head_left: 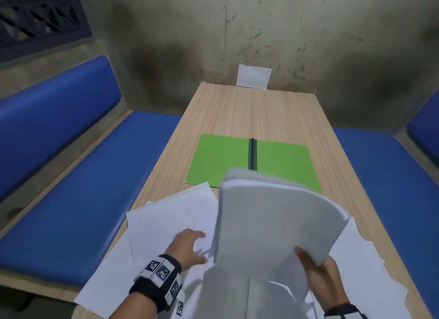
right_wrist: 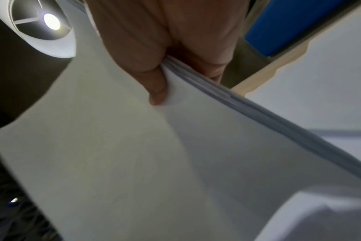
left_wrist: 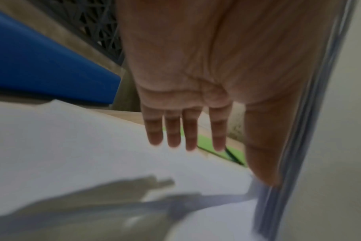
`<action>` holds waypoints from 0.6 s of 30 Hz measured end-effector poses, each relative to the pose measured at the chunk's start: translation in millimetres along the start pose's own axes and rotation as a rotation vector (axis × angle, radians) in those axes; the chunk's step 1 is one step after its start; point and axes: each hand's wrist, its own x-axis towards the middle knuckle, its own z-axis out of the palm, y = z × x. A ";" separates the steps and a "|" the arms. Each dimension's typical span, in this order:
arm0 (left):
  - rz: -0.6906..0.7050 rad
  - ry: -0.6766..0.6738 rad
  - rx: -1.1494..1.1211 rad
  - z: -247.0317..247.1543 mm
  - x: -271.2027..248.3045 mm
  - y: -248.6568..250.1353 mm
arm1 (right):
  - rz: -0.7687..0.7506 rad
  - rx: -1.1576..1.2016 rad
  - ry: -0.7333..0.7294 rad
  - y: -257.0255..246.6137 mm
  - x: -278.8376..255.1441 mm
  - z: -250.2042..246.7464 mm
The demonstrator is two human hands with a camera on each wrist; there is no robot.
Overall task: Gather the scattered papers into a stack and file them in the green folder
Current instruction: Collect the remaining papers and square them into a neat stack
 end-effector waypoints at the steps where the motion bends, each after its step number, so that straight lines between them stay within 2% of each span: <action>1: -0.056 0.045 0.092 0.2 2.1 -7.4 | 0.018 0.003 0.021 -0.1 5.4 -6.4; 3: -0.145 0.033 0.223 5.2 3.6 -20.7 | 0.070 0.004 0.082 2.6 14.4 -20.6; 5: -0.175 -0.019 0.301 12.5 3.4 -29.6 | 0.128 0.009 0.132 10.3 22.2 -34.8; 11: -0.113 -0.022 0.444 18.9 3.5 -26.9 | 0.369 -0.124 0.127 50.0 31.8 -52.6; 14: -0.065 -0.030 0.496 8.6 4.9 -23.2 | 0.437 -0.139 0.085 67.5 25.9 -45.9; 16: -0.044 -0.043 0.521 2.1 4.8 -23.8 | 0.462 -0.179 0.145 73.6 25.1 -44.4; 18: -0.017 0.006 0.492 -2.2 3.0 -25.3 | 0.481 -0.185 0.162 75.7 27.7 -44.7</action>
